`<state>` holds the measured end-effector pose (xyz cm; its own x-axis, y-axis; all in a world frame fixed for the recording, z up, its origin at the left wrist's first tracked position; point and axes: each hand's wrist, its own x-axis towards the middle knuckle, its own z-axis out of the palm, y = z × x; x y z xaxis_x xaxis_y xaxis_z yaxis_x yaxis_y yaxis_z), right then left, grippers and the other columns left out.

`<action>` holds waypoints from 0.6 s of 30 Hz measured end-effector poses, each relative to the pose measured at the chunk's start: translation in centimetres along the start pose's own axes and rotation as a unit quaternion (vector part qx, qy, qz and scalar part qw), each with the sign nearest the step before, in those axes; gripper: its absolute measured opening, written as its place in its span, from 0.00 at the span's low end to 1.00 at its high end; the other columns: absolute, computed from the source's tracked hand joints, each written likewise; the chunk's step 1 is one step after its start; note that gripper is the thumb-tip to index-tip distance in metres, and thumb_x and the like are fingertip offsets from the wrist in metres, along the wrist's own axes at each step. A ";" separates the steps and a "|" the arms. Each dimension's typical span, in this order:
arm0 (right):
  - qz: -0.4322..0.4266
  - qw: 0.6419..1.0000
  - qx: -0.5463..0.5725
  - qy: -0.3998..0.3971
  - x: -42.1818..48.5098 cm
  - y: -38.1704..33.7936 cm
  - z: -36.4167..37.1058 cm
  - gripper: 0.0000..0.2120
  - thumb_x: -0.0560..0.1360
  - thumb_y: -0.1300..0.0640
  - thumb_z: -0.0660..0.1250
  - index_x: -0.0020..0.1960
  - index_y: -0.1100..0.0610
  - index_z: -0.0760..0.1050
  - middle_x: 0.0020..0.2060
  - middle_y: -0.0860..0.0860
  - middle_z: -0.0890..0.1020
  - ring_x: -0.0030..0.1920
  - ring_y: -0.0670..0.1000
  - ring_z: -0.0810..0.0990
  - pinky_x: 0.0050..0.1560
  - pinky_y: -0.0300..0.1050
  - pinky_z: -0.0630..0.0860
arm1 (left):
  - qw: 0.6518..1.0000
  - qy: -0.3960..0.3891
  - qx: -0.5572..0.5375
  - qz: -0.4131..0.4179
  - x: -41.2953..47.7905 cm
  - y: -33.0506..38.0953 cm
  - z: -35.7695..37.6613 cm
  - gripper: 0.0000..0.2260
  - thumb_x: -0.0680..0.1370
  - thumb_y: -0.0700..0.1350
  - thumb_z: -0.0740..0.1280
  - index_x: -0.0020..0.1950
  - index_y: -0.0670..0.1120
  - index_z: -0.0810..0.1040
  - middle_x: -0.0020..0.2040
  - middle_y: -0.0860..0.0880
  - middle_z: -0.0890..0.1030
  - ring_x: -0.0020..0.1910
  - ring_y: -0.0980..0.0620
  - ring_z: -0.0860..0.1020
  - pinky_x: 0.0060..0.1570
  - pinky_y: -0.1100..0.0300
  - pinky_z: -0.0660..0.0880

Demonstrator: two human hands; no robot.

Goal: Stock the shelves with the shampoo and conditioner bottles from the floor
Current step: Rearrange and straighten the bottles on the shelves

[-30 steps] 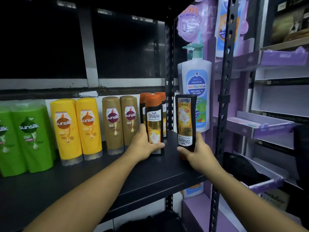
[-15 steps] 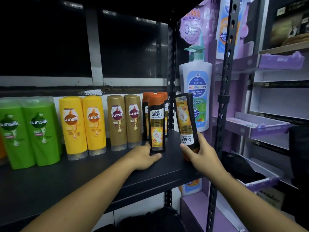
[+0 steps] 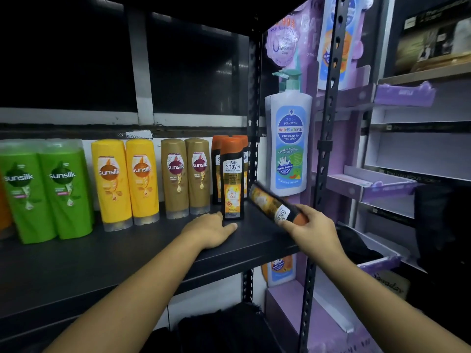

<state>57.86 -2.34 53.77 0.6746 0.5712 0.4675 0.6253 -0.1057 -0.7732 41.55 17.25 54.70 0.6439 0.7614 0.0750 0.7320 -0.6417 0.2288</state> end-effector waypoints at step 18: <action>-0.061 0.972 0.205 0.095 3.7 -5.6 -0.6 0.34 0.67 0.48 0.81 0.64 0.38 0.64 0.54 0.45 0.80 0.53 0.50 0.82 0.54 0.54 0.81 | 1.000 0.014 -0.012 0.003 -0.4 -0.2 -0.1 0.33 0.80 0.68 0.57 0.79 0.49 0.65 0.74 0.45 0.73 0.71 0.45 0.73 0.67 0.46 0.73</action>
<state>57.08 -0.13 60.03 0.6906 0.3938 0.6066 0.5219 0.3094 -0.7949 41.11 17.05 54.75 0.6408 0.7607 0.1036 0.7228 -0.6433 0.2525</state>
